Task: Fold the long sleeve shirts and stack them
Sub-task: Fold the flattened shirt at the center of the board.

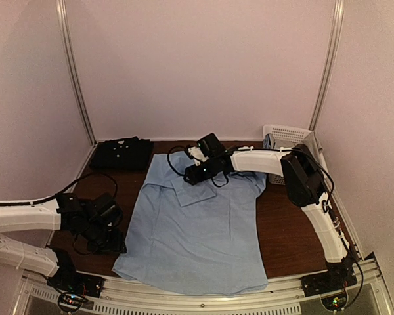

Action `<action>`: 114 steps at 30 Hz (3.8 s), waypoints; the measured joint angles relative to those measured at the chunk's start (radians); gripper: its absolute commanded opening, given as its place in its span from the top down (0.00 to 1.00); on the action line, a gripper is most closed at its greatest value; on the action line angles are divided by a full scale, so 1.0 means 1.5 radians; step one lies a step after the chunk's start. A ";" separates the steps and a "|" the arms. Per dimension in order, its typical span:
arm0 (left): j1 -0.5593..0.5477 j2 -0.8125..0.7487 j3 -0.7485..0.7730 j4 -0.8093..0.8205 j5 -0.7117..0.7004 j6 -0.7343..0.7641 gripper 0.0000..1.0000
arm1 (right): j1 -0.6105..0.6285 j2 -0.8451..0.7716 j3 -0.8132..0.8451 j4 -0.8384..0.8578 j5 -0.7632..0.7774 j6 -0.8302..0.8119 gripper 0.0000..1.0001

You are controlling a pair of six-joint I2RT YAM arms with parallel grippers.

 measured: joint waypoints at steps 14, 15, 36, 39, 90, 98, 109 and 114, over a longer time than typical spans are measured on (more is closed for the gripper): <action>-0.044 0.039 0.000 0.001 0.020 -0.027 0.60 | 0.000 0.000 -0.002 0.023 0.008 -0.003 0.64; -0.045 0.039 0.000 0.001 0.024 -0.027 0.62 | 0.000 0.000 -0.003 0.024 0.009 0.001 0.68; -0.061 0.052 -0.031 -0.006 0.042 -0.030 0.64 | 0.000 -0.091 -0.053 0.039 0.027 0.016 0.97; -0.067 0.057 -0.031 0.000 0.043 -0.029 0.76 | 0.000 -0.101 -0.057 0.041 0.038 0.018 0.98; -0.164 0.347 0.389 0.007 0.351 0.440 0.86 | -0.185 -0.547 -0.324 0.157 0.387 0.120 1.00; -0.157 0.352 0.382 0.028 0.357 0.423 0.46 | -0.186 -0.547 -0.354 0.177 0.333 0.119 1.00; 0.041 0.372 0.443 0.142 0.297 0.380 0.55 | -0.172 -0.546 -0.373 0.201 0.186 0.113 1.00; 0.086 0.519 0.481 0.201 0.274 0.380 0.57 | -0.151 -0.538 -0.373 0.213 0.124 0.101 1.00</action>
